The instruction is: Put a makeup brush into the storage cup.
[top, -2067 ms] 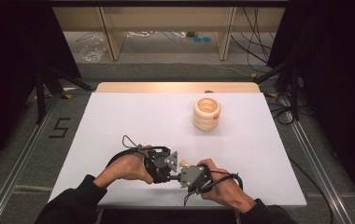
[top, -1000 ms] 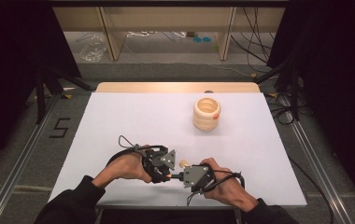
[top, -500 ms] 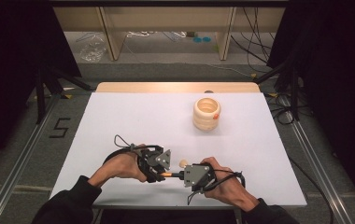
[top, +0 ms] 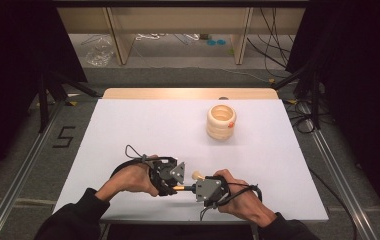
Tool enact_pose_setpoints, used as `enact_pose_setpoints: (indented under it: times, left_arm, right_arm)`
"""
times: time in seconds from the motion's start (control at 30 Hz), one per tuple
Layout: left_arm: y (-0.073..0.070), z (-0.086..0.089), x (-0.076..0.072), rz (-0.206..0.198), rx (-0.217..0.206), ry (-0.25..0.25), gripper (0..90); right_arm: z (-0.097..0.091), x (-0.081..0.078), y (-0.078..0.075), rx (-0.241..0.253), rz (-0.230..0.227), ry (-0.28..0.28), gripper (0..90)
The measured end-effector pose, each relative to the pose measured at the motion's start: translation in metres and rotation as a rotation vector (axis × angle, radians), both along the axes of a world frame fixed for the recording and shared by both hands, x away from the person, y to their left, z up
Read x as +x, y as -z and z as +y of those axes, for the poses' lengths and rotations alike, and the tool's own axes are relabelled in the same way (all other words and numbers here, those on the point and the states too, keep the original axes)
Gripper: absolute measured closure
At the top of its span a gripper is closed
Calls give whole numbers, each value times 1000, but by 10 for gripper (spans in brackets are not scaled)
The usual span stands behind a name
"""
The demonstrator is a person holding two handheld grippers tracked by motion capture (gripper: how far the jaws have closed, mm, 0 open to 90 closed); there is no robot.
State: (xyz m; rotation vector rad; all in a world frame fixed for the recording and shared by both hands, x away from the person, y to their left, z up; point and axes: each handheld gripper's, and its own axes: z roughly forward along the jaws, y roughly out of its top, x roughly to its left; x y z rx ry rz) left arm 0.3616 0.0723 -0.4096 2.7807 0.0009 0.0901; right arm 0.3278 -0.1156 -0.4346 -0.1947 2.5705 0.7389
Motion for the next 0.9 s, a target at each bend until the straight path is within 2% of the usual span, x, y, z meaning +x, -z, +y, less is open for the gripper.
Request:
enact_pose_setpoints:
  times: [0.1,0.13,0.17,0.2,0.23,0.27,0.3,0.33,0.37,0.57,0.6,0.83,0.9]
  left_arm:
    - [-1,-2,-1,8,-3,3,752]
    - [0,-4,-2,7,-5,0,752]
    - [-1,-4,-1,4,4,10,753]
    - [-1,-4,-1,4,4,10,752]
    - [-1,-5,-1,4,6,14,752]
    - [0,-6,-2,6,-4,3,752]
    - [0,-6,-2,7,-3,4,752]
    - [-1,-6,-2,7,-5,4,752]
    - [-1,-5,-2,11,-6,3,752]
    - [-1,-4,-1,14,-18,0,750]
    - [-1,-4,-2,22,-40,-14,749]
    - [-4,-2,-1,29,-56,-21,744]
    - [-5,-1,-1,31,-73,-45,736]
  right_arm:
    - [1,-1,1,3,-5,4,792]
    - [3,-4,2,26,26,23,791]
    - [3,-3,1,-15,-16,4,791]
    - [3,-3,1,-15,-16,4,791]
    - [4,-4,2,-10,-9,11,791]
    - [4,-7,4,4,19,40,793]
    - [4,-7,4,4,19,40,793]
    - [4,-7,4,2,10,38,792]
    - [4,-2,2,-44,-32,-26,793]
    - [3,-2,2,-50,-43,-26,796]
    - [2,-1,2,-48,-57,-19,796]
    - [2,-1,2,-46,-51,-22,796]
    - [2,0,2,-43,-59,-16,796]
